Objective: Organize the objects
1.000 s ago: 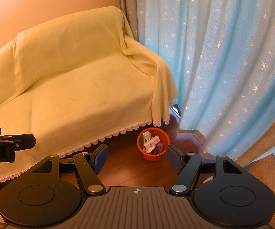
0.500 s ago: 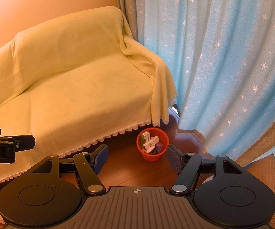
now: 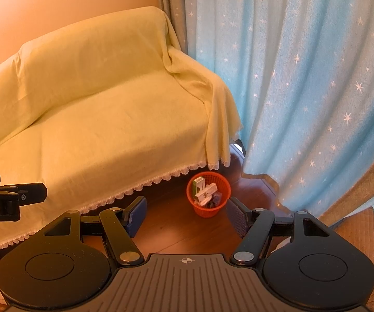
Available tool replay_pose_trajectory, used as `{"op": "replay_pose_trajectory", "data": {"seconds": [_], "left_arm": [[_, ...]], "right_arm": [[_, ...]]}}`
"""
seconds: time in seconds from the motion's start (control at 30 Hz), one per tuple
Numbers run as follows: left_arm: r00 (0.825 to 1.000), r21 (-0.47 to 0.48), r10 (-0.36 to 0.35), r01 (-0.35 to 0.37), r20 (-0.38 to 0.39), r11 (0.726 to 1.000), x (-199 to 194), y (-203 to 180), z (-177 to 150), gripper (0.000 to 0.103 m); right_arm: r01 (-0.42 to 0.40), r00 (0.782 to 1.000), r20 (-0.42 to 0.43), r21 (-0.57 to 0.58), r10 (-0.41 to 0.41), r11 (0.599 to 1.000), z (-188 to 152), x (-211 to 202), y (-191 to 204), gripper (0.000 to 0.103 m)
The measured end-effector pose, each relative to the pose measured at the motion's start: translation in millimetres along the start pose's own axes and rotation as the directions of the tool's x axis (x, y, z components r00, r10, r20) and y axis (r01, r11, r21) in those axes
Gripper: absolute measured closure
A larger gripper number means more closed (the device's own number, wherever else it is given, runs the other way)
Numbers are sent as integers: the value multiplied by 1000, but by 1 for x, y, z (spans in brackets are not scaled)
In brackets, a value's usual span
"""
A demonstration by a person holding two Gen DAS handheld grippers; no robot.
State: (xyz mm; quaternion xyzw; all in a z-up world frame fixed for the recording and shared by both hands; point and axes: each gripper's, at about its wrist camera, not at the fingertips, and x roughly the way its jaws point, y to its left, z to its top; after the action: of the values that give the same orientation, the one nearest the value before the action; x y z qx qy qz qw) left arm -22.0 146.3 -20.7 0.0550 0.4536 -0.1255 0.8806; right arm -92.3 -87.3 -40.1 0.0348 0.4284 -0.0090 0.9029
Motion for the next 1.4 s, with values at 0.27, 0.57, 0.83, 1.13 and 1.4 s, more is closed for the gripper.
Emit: {"op": "replay_pose_trajectory", "data": {"seconds": [0.27, 0.57, 0.83, 1.13, 1.4], "left_arm": [[1000, 3, -4, 4, 1, 1000, -2, -3, -3, 1], [1000, -2, -6, 6, 2, 1000, -3, -4, -5, 1], [1000, -2, -6, 6, 1, 1000, -3, -5, -5, 1], [1000, -2, -8, 8, 0, 1000, -1, -4, -6, 1], [1000, -1, -8, 8, -2, 1000, 1, -2, -4, 1]], "right_arm": [[0, 1000, 0, -1, 0, 1000, 1, -1, 1, 38], [0, 1000, 1, -3, 0, 1000, 0, -2, 1, 38], [-2, 1000, 0, -2, 2, 1000, 0, -1, 1, 38], [-2, 1000, 0, -2, 2, 1000, -1, -1, 3, 38], [0, 1000, -1, 1, 0, 1000, 1, 0, 5, 38]]}}
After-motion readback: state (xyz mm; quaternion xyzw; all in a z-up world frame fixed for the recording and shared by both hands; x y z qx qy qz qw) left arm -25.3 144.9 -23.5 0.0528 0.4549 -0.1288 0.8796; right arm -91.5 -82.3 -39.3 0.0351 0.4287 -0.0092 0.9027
